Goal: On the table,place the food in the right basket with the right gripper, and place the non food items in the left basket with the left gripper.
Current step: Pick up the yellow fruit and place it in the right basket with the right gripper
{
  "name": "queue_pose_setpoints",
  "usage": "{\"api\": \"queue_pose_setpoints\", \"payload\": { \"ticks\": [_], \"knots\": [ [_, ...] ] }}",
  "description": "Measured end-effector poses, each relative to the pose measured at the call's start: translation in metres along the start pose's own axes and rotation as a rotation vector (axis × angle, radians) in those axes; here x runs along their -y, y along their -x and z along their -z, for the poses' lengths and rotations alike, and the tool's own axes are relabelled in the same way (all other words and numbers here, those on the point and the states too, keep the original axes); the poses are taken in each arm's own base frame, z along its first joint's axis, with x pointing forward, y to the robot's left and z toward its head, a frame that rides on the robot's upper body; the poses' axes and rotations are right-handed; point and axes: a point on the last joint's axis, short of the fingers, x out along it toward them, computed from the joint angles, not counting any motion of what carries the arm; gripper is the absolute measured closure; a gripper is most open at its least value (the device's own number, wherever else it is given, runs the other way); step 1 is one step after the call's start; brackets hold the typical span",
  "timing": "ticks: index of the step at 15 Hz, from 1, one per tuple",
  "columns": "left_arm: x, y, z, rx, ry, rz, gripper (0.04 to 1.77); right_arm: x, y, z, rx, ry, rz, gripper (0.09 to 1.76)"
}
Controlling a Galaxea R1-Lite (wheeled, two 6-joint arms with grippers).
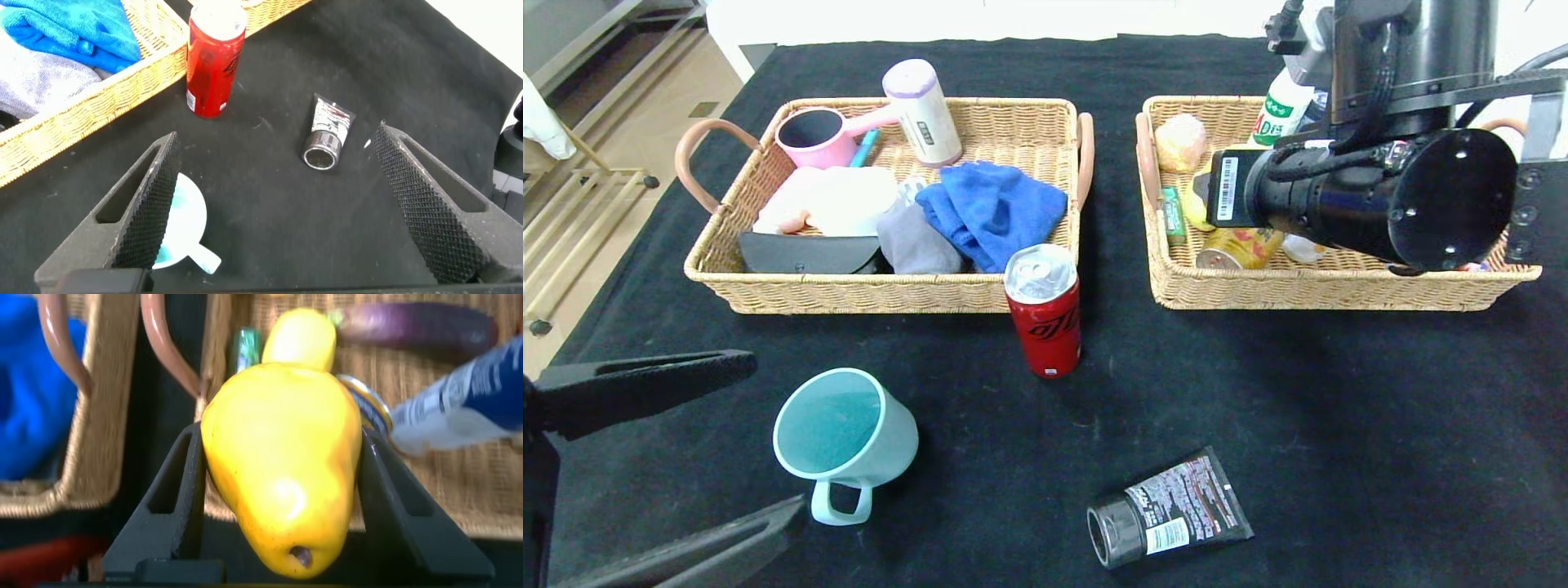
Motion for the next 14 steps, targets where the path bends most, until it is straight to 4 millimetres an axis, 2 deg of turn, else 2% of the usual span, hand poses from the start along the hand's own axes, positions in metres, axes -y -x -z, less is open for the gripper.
{"api": "queue_pose_setpoints", "payload": {
  "ticks": [4,10,14],
  "knots": [
    [0.000,0.000,0.000,0.001,0.000,0.000,0.09,0.000,-0.016,0.003,0.017,0.006,0.014,0.71],
    [0.000,0.000,0.000,0.001,0.000,0.000,0.09,0.018,-0.044,-0.002,0.051,-0.023,0.069,0.71],
    [0.000,0.000,0.000,0.001,-0.001,-0.001,0.09,0.022,-0.049,-0.002,0.054,-0.024,0.085,0.71]
  ]
}}
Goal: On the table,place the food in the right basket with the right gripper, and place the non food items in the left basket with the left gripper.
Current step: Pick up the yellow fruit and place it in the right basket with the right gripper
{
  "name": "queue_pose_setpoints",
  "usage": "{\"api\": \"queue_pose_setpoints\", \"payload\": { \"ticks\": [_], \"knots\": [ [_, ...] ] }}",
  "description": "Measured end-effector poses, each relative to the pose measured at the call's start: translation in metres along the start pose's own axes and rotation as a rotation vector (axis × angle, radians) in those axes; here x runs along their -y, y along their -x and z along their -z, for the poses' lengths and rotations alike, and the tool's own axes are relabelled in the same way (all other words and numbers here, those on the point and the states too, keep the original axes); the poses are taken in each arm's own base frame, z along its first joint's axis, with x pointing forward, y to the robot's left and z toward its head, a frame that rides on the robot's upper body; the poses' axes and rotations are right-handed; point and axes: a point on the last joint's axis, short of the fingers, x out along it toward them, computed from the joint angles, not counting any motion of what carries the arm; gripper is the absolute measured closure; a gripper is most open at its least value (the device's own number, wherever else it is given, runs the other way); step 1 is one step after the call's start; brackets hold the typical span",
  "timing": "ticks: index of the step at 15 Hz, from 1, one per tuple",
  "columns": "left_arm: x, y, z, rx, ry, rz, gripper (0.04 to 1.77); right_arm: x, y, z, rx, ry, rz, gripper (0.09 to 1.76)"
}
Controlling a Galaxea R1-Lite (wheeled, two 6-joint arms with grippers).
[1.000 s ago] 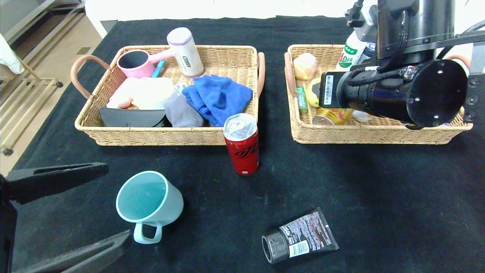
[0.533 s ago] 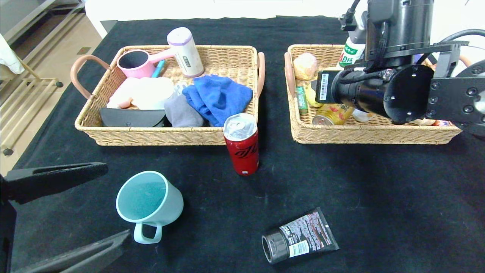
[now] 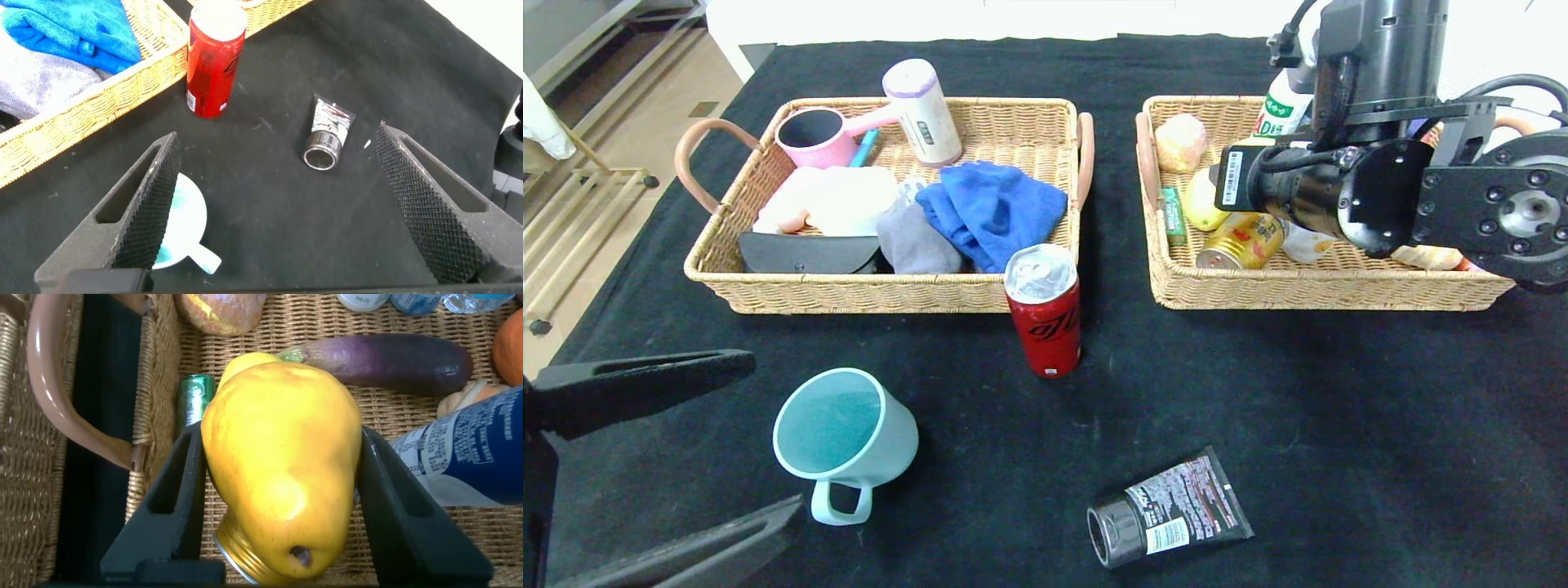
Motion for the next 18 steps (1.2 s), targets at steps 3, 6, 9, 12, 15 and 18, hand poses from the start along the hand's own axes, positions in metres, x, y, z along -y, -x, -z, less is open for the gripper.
{"api": "queue_pose_setpoints", "payload": {
  "ticks": [3,6,9,12,15,18],
  "knots": [
    [0.000,0.000,-0.001,0.004,-0.001,0.000,0.09,-0.001,0.001,-0.001,0.003,0.000,-0.003,0.71],
    [0.000,0.000,0.000,0.003,-0.001,0.000,0.09,0.000,0.002,-0.002,0.006,0.001,-0.003,0.55],
    [0.000,0.000,-0.001,0.005,-0.001,-0.001,0.09,0.002,0.002,-0.003,0.007,-0.001,-0.001,0.42],
    [0.000,0.000,0.000,0.002,-0.001,0.000,0.09,0.002,0.004,-0.004,0.009,-0.003,-0.003,0.33],
    [0.000,-0.001,0.000,-0.003,-0.001,0.001,0.09,0.001,0.008,-0.004,0.005,0.001,-0.009,0.27],
    [0.000,-0.001,0.000,-0.001,-0.002,0.001,0.09,-0.003,0.019,-0.002,-0.005,0.010,-0.036,0.23]
  ]
}}
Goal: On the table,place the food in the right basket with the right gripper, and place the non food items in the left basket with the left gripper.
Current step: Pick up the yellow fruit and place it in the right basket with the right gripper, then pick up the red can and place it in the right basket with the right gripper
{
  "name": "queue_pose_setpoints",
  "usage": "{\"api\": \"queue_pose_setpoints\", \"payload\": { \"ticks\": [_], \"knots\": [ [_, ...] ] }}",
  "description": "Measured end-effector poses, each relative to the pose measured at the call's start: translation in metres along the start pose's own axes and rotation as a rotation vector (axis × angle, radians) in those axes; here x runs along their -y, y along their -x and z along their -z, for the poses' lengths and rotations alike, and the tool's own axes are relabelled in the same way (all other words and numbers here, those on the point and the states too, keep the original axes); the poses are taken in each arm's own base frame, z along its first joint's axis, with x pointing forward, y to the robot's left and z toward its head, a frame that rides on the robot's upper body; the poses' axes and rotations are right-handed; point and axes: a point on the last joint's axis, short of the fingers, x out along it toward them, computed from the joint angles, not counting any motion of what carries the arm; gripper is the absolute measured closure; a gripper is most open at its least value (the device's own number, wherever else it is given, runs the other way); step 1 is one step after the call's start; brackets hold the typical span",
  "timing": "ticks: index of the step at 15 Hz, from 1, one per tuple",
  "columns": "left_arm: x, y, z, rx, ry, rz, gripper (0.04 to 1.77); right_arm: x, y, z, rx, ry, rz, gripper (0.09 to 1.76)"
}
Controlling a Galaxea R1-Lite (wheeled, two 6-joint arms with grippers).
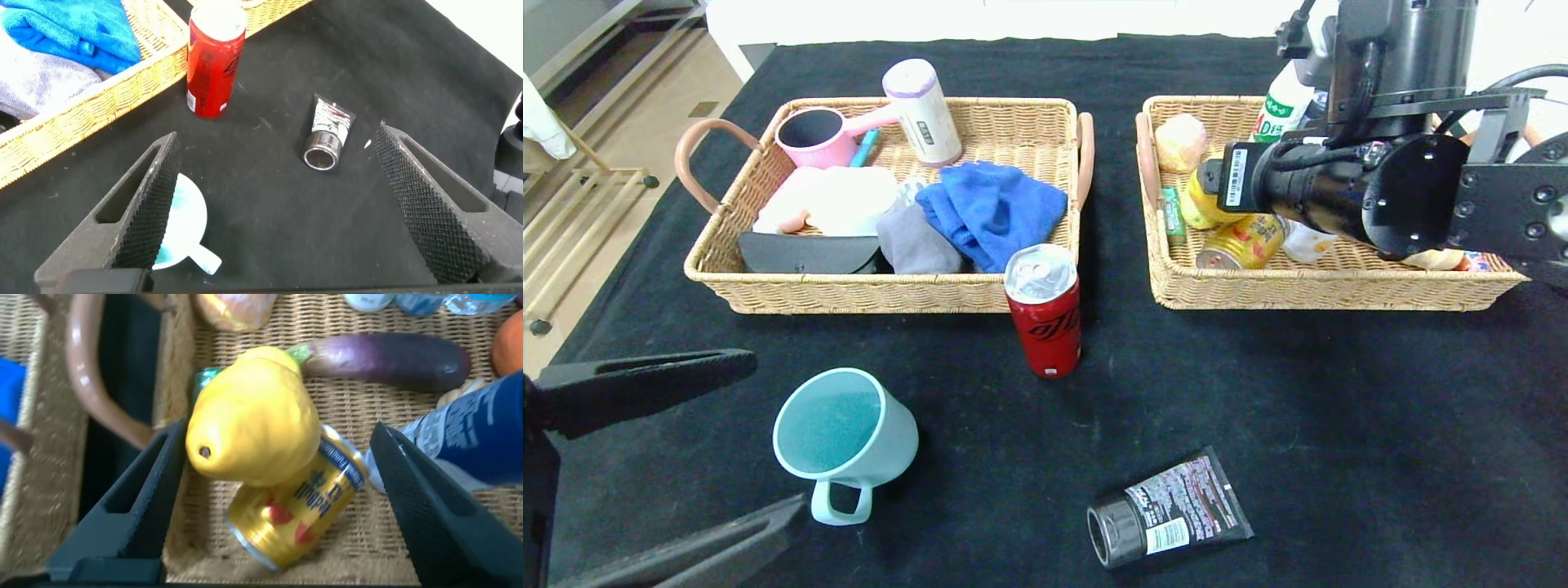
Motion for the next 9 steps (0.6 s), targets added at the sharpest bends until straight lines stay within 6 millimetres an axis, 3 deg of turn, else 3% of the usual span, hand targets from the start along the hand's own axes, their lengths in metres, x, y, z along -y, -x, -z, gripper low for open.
{"api": "queue_pose_setpoints", "payload": {
  "ticks": [9],
  "knots": [
    [0.000,-0.001,0.001,-0.005,0.002,0.001,0.09,-0.002,0.057,0.010,-0.034,0.038,-0.103,0.17]
  ]
}}
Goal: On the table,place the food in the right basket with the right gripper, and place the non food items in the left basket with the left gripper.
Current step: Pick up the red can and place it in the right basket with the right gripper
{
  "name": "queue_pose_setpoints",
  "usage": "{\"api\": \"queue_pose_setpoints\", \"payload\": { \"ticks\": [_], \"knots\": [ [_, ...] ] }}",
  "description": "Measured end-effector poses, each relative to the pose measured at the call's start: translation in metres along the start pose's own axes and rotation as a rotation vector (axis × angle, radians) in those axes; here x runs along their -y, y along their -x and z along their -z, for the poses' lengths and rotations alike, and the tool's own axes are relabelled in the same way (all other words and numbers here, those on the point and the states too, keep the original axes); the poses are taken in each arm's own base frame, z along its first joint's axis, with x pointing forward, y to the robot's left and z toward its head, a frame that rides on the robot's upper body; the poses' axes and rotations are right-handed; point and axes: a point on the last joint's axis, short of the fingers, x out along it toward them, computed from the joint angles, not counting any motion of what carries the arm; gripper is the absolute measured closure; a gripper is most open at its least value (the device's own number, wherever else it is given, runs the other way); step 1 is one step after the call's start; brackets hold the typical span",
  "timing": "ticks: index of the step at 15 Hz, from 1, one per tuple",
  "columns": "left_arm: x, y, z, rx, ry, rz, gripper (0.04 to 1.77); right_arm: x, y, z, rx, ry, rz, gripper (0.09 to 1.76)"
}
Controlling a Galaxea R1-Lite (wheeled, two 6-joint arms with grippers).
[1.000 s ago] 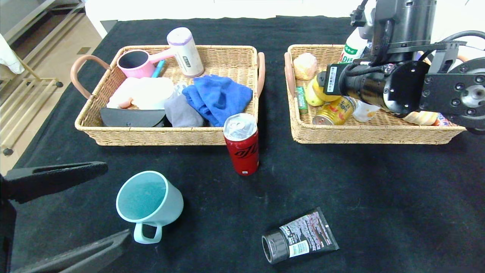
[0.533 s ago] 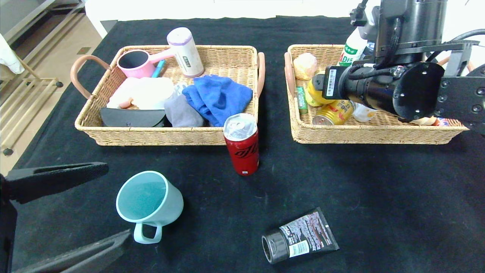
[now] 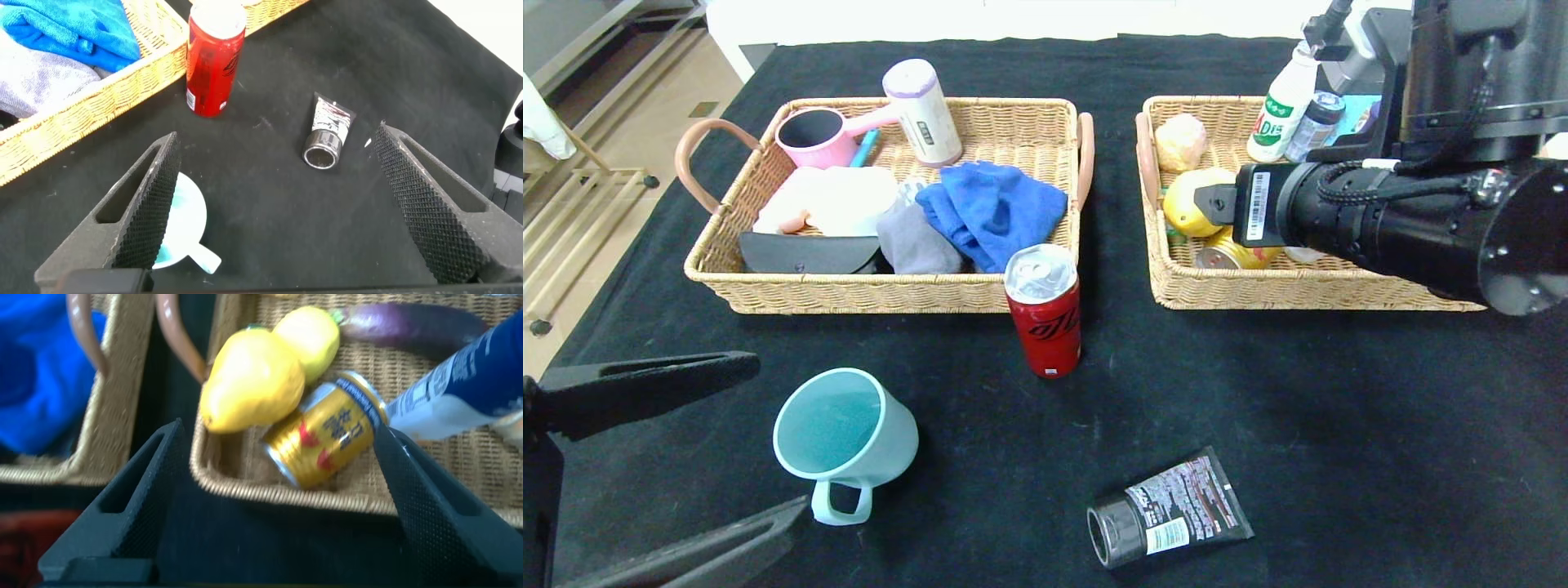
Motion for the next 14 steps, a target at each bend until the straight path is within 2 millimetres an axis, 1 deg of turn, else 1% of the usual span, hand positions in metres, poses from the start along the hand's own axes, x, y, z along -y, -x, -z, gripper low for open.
{"api": "queue_pose_setpoints", "payload": {
  "ticks": [3,7,8,11,14],
  "knots": [
    [0.000,0.000,0.000,0.000,0.000,0.000,0.09,0.000,0.012,0.013,-0.035,0.026,-0.056,0.16],
    [0.000,0.000,0.000,0.001,0.001,-0.001,0.09,-0.004,0.034,0.033,-0.103,0.085,-0.272,0.15],
    [0.000,0.000,0.000,0.002,0.000,-0.001,0.09,-0.005,0.037,0.037,-0.090,0.093,-0.309,0.15],
    [0.000,0.000,-0.001,0.003,0.000,-0.003,0.09,-0.013,0.042,0.049,-0.014,0.118,-0.433,0.15],
    [0.000,0.001,-0.001,0.007,-0.002,-0.004,0.09,-0.027,0.043,0.064,-0.016,0.169,-0.518,0.15]
  ]
}}
